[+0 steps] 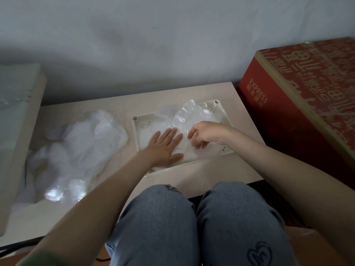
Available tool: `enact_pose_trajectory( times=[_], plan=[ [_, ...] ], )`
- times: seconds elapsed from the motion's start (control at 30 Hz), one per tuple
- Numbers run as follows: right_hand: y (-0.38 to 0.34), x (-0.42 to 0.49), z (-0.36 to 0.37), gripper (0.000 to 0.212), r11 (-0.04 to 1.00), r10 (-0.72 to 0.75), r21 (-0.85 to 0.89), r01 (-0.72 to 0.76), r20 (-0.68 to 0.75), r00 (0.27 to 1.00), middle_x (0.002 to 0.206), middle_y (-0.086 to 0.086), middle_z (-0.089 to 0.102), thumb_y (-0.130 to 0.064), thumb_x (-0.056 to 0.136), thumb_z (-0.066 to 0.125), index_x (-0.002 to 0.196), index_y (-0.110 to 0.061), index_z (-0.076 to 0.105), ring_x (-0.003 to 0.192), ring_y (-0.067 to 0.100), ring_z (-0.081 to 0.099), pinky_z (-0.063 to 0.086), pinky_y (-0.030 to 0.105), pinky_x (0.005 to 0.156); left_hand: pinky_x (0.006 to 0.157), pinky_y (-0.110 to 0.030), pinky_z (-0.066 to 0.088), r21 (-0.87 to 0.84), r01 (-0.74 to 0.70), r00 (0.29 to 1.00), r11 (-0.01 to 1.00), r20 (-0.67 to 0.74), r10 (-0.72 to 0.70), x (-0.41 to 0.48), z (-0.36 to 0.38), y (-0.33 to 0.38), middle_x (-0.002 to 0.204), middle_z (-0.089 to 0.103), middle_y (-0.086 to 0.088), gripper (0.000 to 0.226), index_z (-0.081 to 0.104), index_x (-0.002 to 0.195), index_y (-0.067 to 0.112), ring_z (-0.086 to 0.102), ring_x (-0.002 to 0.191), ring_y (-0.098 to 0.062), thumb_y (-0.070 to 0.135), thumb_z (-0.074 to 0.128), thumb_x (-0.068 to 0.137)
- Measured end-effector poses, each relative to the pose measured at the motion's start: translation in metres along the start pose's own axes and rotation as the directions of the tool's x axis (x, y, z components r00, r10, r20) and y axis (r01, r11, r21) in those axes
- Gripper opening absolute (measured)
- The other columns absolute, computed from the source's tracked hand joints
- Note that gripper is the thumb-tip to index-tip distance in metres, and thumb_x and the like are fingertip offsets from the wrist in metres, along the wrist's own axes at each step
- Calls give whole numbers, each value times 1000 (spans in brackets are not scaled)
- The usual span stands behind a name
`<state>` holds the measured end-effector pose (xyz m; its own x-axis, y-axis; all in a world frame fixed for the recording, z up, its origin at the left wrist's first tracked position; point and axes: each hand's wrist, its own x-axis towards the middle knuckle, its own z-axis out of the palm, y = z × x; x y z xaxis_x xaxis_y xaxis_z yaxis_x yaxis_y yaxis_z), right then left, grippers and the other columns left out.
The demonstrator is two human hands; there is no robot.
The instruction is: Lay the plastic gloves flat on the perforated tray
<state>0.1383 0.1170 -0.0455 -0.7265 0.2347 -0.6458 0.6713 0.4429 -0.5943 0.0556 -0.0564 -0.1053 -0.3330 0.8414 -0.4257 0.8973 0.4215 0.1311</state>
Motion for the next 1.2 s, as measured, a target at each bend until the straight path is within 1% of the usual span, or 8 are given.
enact_pose_trajectory(
  times=[0.17, 0.3, 0.47, 0.57, 0.73, 0.97, 1.1, 1.2],
  plan=[
    [3, -2, -5, 21, 996, -24, 92, 23, 10, 1000, 84, 4, 60, 2, 85, 65, 102, -9, 61, 70, 13, 60, 49, 20, 60, 116, -40, -16, 8, -2, 1000, 1000, -11, 2, 0, 2, -1, 157, -26, -2, 72, -17, 150, 26, -24, 144, -16, 59, 20, 98],
    [7, -5, -13, 18, 989, -16, 145, 17, -4, 1000, 83, 4, 58, 3, 85, 64, 93, -12, 61, 74, 17, 56, 48, 21, 62, 115, -40, -16, 7, -1, 1000, 1000, -14, 1, 0, 2, -1, 157, -26, -1, 73, -17, 150, 27, -24, 144, -16, 59, 20, 98],
    [12, -7, -22, 19, 969, -11, 247, 14, -11, 1000, 80, 7, 57, 10, 86, 58, 96, -6, 60, 65, 15, 53, 48, 21, 59, 115, -39, -17, 6, -7, 1000, 1000, -19, 7, 0, 2, -1, 157, -26, -1, 73, -17, 150, 27, -24, 144, -16, 60, 20, 97],
    [15, -7, -25, 23, 958, -7, 285, 6, 1, 1000, 83, 8, 59, 13, 87, 57, 103, -3, 58, 69, 14, 56, 50, 19, 62, 114, -39, -18, 6, -9, 1000, 1000, -24, 9, 0, 3, -3, 157, -26, -2, 73, -17, 150, 27, -24, 144, -16, 60, 20, 97],
    [14, -7, -24, 22, 968, -5, 249, 6, -4, 1000, 83, 11, 61, 12, 87, 56, 106, 0, 59, 67, 14, 57, 50, 17, 59, 114, -39, -17, -4, -10, 1000, 1000, -26, 9, 1, 3, -3, 157, -26, -1, 73, -17, 150, 27, -24, 144, -16, 60, 21, 97],
    [6, -12, -21, 10, 993, -63, 94, 68, -51, 997, 81, 6, 63, 0, 91, 58, 94, -9, 61, 65, 11, 56, 46, 20, 58, 116, -40, -16, -66, -20, 999, 998, -32, 18, 1, 4, -5, 158, -23, 0, 70, -13, 151, 29, -23, 145, -15, 61, 15, 97],
    [1, -11, -15, 10, 985, -127, 103, 137, -91, 988, 76, 3, 60, -4, 92, 57, 86, -11, 58, 61, 12, 53, 44, 21, 55, 117, -43, -14, -119, -18, 999, 993, -50, 12, -2, 0, -3, 160, -18, -1, 92, -3, 153, 28, -20, 146, -16, 79, 16, 80],
    [-3, -8, -11, 13, 977, -170, 110, 182, -105, 980, 71, 3, 59, -7, 93, 58, 81, -12, 57, 59, 13, 51, 42, 22, 54, 118, -50, -6, -122, 9, 996, 992, -88, -20, -3, -8, 6, 161, -9, -2, 104, 9, 153, 23, -12, 148, -20, 85, 14, 70]
  ],
)
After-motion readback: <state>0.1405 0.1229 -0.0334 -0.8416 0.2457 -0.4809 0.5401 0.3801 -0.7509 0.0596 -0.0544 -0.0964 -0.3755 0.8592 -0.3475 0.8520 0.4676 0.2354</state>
